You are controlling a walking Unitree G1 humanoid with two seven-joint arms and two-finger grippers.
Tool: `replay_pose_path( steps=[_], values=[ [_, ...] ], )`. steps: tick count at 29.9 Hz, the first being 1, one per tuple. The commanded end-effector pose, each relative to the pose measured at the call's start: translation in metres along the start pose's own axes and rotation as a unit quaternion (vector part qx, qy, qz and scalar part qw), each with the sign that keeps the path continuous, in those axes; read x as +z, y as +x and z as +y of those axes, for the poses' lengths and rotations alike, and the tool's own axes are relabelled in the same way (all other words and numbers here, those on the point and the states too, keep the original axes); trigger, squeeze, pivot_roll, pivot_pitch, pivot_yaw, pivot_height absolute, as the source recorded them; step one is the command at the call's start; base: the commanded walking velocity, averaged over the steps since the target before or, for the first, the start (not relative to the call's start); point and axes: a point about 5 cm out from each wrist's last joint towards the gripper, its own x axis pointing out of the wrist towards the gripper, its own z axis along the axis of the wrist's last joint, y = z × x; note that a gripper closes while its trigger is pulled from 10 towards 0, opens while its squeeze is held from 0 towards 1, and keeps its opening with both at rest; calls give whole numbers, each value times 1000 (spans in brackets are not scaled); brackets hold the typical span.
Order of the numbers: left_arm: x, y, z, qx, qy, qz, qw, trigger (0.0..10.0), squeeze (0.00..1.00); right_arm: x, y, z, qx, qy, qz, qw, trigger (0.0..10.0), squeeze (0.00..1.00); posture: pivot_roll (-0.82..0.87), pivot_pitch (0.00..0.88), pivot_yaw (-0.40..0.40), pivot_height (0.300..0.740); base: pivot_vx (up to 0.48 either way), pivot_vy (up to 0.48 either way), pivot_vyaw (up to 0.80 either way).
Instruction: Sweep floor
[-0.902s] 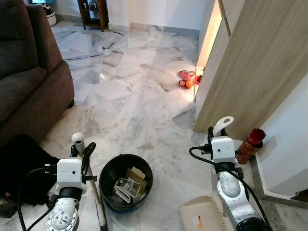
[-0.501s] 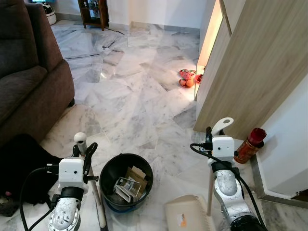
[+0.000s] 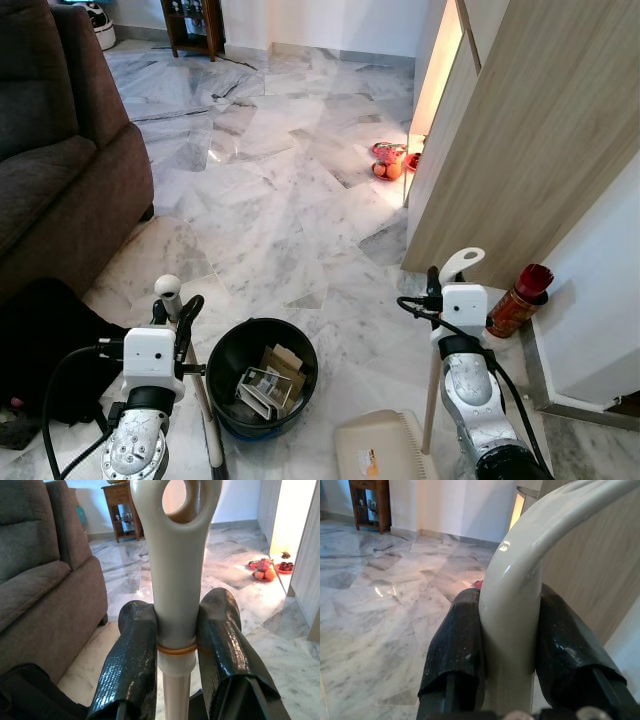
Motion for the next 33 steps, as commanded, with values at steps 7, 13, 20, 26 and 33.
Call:
replay_pose_path(
  steps=[7,13,20,26,33],
  values=[
    [3,4,-1,-9,7,-7,1000,10000,0,2,3,-4,-10,7,-7,1000,10000,0,156,113,-21,740,0,0,0],
    [3,4,-1,-9,8,-6,1000,10000,0,1,2,-3,-8,9,-3,1000,10000,0,159,117,-21,740,0,0,0],
    [4,4,-2,-11,7,-6,1000,10000,0,2,2,0,-4,12,-4,1000,10000,0,158,130,-19,740,0,0,0],
    [4,2,-3,-14,7,-7,1000,10000,0,1,1,1,0,12,-5,1000,10000,0,146,126,-18,740,0,0,0],
    [3,1,-2,-14,8,-5,1000,10000,0,-1,-1,2,3,12,-2,1000,10000,0,156,110,-19,740,-173,0,0]
  ],
)
